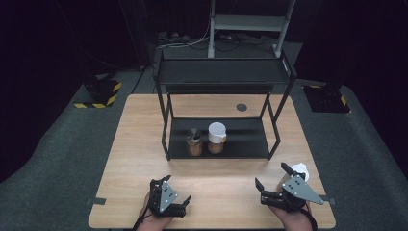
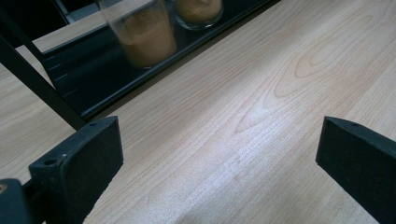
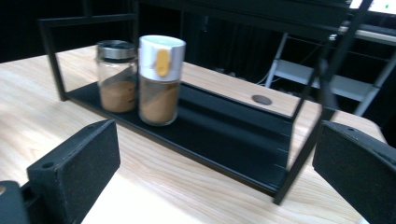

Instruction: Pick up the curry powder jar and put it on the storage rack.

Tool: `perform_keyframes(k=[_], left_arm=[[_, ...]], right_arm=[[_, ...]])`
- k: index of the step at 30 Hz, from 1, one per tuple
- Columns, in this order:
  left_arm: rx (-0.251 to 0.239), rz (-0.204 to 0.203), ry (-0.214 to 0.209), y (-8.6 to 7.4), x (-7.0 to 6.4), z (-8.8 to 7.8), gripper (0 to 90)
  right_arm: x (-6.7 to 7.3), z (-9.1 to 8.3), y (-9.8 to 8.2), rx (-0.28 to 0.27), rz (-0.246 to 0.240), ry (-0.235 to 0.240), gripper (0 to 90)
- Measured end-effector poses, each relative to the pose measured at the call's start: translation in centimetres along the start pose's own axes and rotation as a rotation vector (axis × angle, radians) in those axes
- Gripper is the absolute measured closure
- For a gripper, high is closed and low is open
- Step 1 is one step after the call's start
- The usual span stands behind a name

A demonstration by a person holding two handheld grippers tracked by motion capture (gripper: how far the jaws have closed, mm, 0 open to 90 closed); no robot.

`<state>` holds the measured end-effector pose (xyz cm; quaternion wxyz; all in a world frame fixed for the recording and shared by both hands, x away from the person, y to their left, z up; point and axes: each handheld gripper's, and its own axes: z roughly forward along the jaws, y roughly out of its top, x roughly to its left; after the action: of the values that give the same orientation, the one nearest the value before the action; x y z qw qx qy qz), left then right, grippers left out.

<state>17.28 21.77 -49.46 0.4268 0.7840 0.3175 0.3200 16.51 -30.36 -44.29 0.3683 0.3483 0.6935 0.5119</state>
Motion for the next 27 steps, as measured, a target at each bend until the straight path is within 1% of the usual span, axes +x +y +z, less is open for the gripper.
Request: perform_keyframes(k=[5, 6, 8, 9, 11, 15, 16, 17, 20, 27], left_arm=[[0.000, 0.002, 0.001, 0.0, 0.0, 0.0, 0.8], [0.000, 0.002, 0.001, 0.0, 0.0, 0.0, 0.8], [0.000, 0.001, 0.002, 0.0, 0.0, 0.0, 0.8], [0.000, 0.001, 0.002, 0.0, 0.0, 0.0, 0.8], [-0.001, 0.000, 0.001, 0.0, 0.0, 0.0, 0.8], [-0.001, 0.006, 0.002, 0.0, -0.1, 0.0, 0.8], [-0.001, 0.006, 0.002, 0.0, -0.1, 0.0, 0.8], [-0.001, 0.007, 0.003, 0.0, -0.1, 0.0, 0.8], [0.000, 0.005, 0.003, 0.0, -0.1, 0.0, 0.8], [0.000, 0.005, 0.003, 0.0, -0.1, 0.0, 0.8]], right_arm=[[-0.6, -0.6, 0.0, -0.001, 0.009, -0.039, 0.0], [-0.6, -0.6, 0.0, -0.001, 0.009, -0.039, 0.0], [-1.0, -1.0, -0.1, 0.002, 0.013, -0.062, 0.0], [-1.0, -1.0, -0.1, 0.002, 0.013, -0.062, 0.0], [-1.2, -1.4, -0.3, 0.004, 0.013, -0.089, 0.0], [-1.6, -1.9, -0.4, 0.012, 0.013, -0.123, 0.0], [-1.6, -1.9, -0.4, 0.012, 0.013, -0.123, 0.0], [-1.9, -2.2, -0.6, 0.018, 0.021, -0.136, 0.0], [-2.1, -2.5, -0.8, 0.027, 0.024, -0.153, 0.0], [-2.7, -2.7, -1.3, 0.050, 0.038, -0.174, 0.0]])
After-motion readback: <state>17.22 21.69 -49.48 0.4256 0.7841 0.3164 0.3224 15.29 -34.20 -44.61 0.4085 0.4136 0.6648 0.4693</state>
